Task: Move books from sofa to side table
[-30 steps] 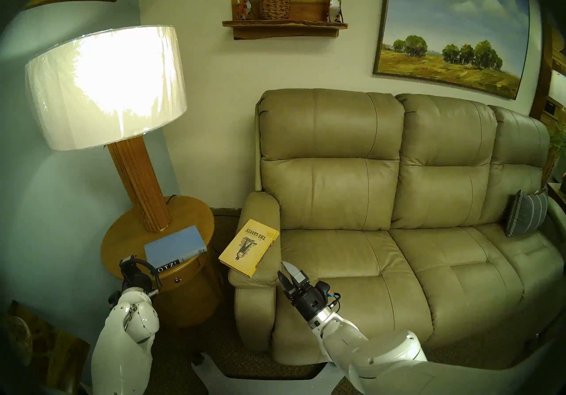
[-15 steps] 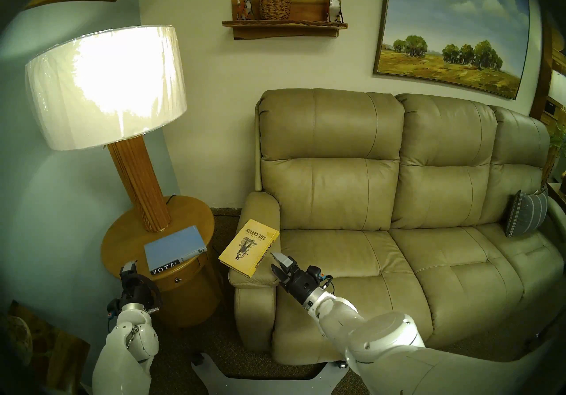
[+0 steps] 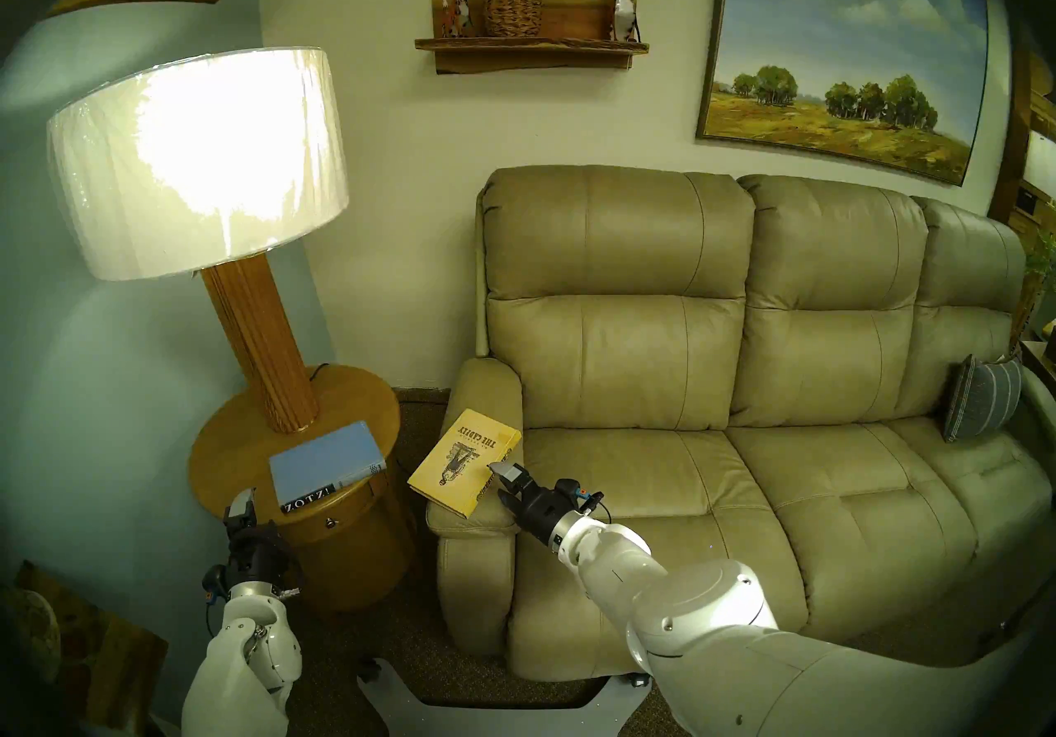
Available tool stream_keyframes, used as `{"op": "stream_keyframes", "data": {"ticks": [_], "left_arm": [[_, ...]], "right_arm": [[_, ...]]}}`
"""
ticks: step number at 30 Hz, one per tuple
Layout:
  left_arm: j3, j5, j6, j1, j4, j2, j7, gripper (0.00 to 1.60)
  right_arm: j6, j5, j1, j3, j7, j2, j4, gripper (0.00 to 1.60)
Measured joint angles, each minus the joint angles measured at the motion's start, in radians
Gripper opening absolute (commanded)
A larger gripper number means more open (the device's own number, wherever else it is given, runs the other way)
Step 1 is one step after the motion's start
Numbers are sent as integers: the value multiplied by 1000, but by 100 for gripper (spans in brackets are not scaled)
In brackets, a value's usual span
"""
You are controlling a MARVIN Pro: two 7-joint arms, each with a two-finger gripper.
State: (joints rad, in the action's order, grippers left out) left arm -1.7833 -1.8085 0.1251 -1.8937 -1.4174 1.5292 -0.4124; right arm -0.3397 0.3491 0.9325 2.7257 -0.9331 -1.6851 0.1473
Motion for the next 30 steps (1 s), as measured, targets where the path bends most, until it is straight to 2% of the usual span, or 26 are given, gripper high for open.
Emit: {"op": "stream_keyframes", "data": {"ticks": [7,18,30], "left_arm": [[-2,2,-22,8,13,6,-58,160],[-15,-2,-42,15,24,6,-91,160],[-21,-3,-54,20,33,7,-105,160]], "right_arm": [[12,-5,-25,18,89,-19,1,160],[28,-7,-57,36,188,-42,0,160],[54,-14,-76,57,246,-58,-8,160]]}}
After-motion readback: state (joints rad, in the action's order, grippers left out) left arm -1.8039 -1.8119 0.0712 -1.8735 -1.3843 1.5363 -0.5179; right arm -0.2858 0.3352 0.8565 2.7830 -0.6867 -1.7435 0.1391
